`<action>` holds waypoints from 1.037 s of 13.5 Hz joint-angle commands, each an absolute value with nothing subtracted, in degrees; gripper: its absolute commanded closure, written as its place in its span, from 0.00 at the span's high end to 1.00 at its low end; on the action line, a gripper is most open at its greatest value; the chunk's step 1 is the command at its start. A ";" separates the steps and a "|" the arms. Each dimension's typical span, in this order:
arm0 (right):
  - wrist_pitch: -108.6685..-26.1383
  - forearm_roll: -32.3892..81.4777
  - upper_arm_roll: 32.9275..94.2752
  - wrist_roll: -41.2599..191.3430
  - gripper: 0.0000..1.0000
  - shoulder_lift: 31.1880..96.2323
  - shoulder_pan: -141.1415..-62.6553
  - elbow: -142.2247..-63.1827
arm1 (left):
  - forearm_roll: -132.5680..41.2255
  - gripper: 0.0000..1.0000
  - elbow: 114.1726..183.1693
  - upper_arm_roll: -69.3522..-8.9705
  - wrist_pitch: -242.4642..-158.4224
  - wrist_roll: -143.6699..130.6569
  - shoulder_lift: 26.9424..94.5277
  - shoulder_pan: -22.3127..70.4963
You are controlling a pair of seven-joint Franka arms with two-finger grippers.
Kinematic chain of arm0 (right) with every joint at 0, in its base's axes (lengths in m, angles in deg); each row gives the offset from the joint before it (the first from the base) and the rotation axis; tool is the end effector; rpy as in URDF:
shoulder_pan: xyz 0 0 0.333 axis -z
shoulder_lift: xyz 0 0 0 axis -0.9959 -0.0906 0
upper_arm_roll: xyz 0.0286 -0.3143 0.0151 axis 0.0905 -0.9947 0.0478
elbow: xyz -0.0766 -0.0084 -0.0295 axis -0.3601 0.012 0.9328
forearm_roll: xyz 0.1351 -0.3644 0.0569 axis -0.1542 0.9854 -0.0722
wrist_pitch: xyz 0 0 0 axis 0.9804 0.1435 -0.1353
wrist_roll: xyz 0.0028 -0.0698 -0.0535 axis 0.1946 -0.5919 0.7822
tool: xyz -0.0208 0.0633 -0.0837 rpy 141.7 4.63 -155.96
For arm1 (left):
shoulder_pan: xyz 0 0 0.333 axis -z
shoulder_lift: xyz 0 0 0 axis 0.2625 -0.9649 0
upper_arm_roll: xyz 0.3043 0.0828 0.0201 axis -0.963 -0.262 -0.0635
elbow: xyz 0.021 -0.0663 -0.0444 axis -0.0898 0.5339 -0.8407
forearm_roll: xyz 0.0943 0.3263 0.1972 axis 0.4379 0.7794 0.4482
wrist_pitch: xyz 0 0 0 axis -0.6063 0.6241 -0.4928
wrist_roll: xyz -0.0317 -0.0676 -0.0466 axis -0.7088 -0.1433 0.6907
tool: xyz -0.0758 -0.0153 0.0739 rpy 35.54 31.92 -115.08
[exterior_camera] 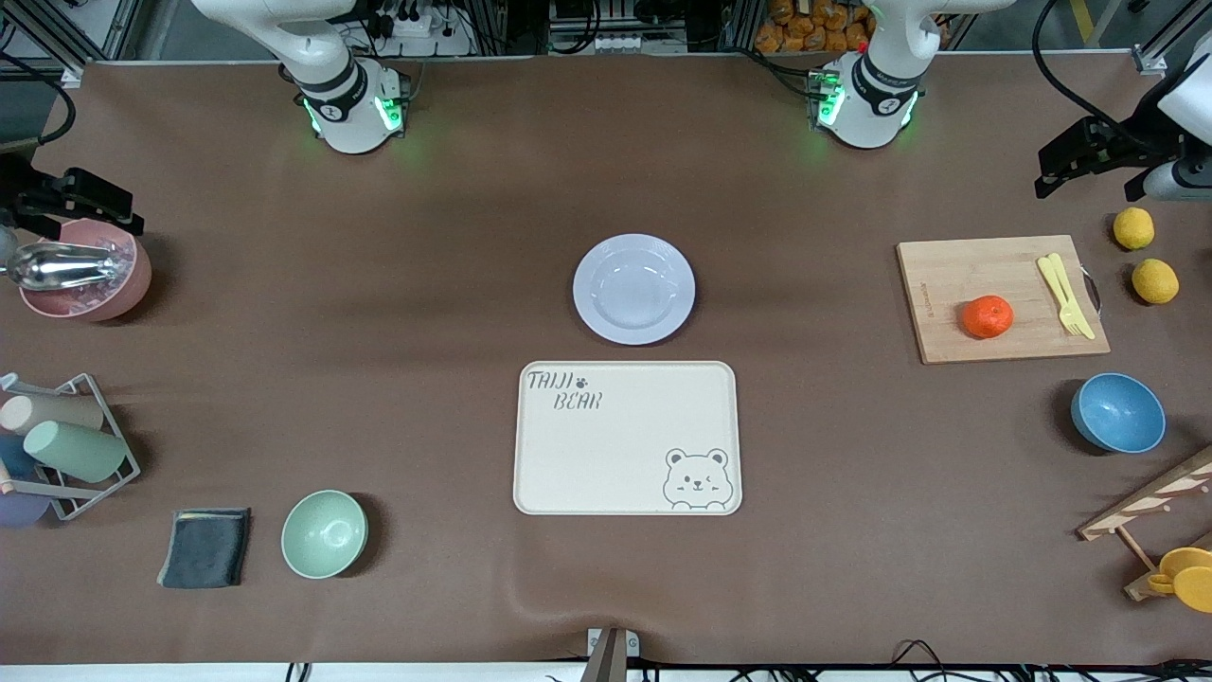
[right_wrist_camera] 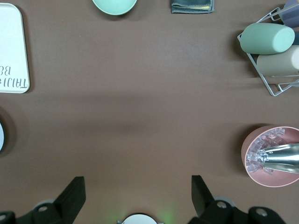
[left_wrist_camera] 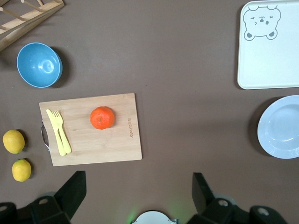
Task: Place orange and plate with both arms
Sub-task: 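Reach the left gripper to the orange while the right gripper moves out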
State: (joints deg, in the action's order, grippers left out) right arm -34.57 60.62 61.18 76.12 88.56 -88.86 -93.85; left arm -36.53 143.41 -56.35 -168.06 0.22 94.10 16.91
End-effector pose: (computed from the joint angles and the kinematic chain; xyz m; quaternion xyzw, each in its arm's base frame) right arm 0.5323 -0.0346 0.6268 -0.9983 -0.0207 0.0521 0.0135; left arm 0.5010 -0.0244 0.6529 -0.9995 0.0262 0.0176 0.0029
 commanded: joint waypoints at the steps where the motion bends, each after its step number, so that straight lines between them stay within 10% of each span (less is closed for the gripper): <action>1: -35.10 60.16 61.40 75.90 1.00 89.28 -89.28 -94.74 | -36.94 1.00 143.88 -56.43 -168.53 -0.50 94.97 16.80; 7: -35.19 57.71 61.32 75.99 1.00 88.58 -89.28 -94.91 | -35.80 1.00 147.03 -56.43 -166.68 0.29 90.94 11.90; 14: -41.86 53.85 61.32 75.99 1.00 82.18 -93.75 -94.91 | -35.80 1.00 176.18 -56.52 -198.36 2.14 92.07 2.39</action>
